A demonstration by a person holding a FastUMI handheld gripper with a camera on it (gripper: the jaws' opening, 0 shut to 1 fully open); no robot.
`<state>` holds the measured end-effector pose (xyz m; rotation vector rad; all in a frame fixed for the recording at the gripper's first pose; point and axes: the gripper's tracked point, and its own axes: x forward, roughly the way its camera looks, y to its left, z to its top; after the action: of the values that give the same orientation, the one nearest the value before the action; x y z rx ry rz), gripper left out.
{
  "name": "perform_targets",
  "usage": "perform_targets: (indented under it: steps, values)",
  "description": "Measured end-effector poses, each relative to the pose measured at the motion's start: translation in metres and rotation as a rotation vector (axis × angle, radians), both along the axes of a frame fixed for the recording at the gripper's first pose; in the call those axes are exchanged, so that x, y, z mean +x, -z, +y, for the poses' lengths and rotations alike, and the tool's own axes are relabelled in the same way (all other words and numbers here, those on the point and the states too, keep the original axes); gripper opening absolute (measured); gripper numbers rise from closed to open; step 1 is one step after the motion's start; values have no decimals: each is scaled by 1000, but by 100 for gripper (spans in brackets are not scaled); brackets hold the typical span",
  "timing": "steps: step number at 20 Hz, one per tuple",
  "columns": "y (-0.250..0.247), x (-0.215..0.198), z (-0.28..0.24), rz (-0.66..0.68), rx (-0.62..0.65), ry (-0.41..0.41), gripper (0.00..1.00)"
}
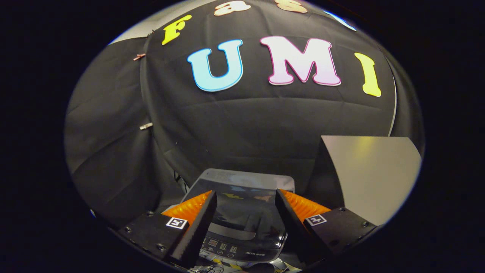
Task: Put the clothes into the washing machine and then close the washing machine lid.
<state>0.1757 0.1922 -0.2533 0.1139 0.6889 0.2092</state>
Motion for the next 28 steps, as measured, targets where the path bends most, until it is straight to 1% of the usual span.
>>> perform_targets:
  steps: [8,13,16,20,26,28]
  values:
    - [-100,-18,-19,-258,23,-27,97]
    - [-159,-42,-49,-403,26,-9,96]
    - [-183,-54,-61,-471,20,3,98]
    - [-203,-77,-89,-506,-32,18,98]
    - [-230,-105,-136,-561,-59,75,98]
    - [-235,-114,-148,-569,-73,80,98]
